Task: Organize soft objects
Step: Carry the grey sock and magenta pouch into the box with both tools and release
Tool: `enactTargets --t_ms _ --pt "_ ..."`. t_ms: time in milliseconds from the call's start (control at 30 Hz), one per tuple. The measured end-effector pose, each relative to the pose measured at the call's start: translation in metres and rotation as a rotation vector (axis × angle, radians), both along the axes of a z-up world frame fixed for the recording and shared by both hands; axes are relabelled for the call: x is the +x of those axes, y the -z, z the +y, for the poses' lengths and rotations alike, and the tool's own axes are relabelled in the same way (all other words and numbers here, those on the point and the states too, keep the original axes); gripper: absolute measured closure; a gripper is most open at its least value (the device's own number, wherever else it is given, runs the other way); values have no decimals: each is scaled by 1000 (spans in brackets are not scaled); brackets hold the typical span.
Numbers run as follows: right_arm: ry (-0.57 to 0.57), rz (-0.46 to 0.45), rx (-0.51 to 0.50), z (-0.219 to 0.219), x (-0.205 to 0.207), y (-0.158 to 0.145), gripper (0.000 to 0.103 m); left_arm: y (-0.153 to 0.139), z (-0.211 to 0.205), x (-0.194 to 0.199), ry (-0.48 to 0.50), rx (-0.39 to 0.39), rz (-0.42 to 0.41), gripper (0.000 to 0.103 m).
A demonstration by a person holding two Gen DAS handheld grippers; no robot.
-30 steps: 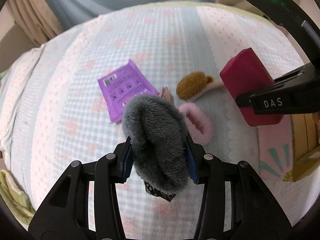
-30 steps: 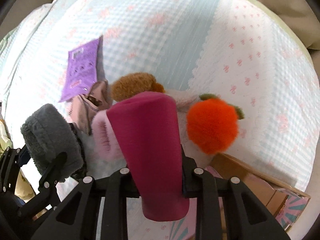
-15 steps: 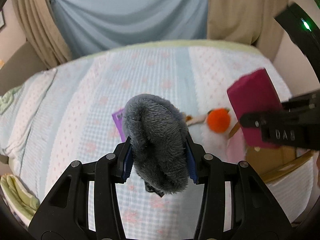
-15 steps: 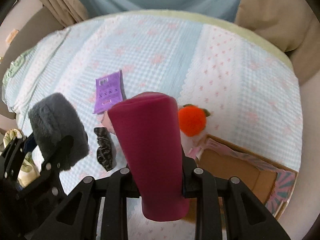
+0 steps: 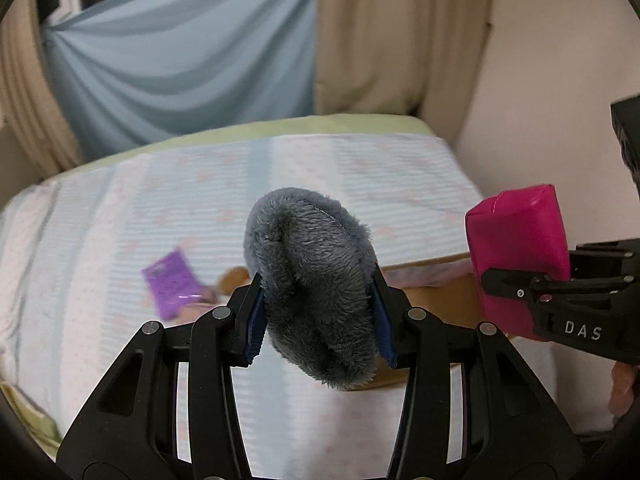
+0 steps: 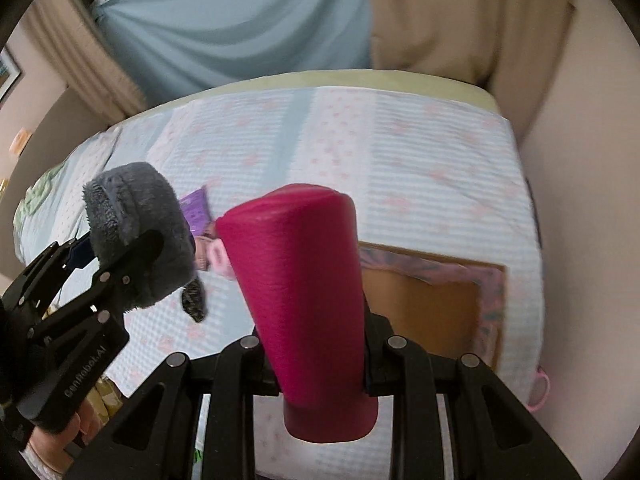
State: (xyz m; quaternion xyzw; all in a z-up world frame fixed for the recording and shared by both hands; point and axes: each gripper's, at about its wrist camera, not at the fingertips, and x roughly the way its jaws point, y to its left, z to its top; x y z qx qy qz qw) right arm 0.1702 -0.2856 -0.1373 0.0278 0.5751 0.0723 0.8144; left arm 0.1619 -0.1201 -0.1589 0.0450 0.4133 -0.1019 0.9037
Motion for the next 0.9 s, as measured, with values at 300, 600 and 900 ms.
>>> enactTargets --t_ms 300,600,900 --pt "156 64 -8 -87 -14 22 79 21 -93 6 127 -22 95 62" --pt "252 197 6 -136 1 95 79 94 -155 36 215 24 226 62" --pt "252 342 22 -137 26 179 78 192 -174 60 225 103 426 62"
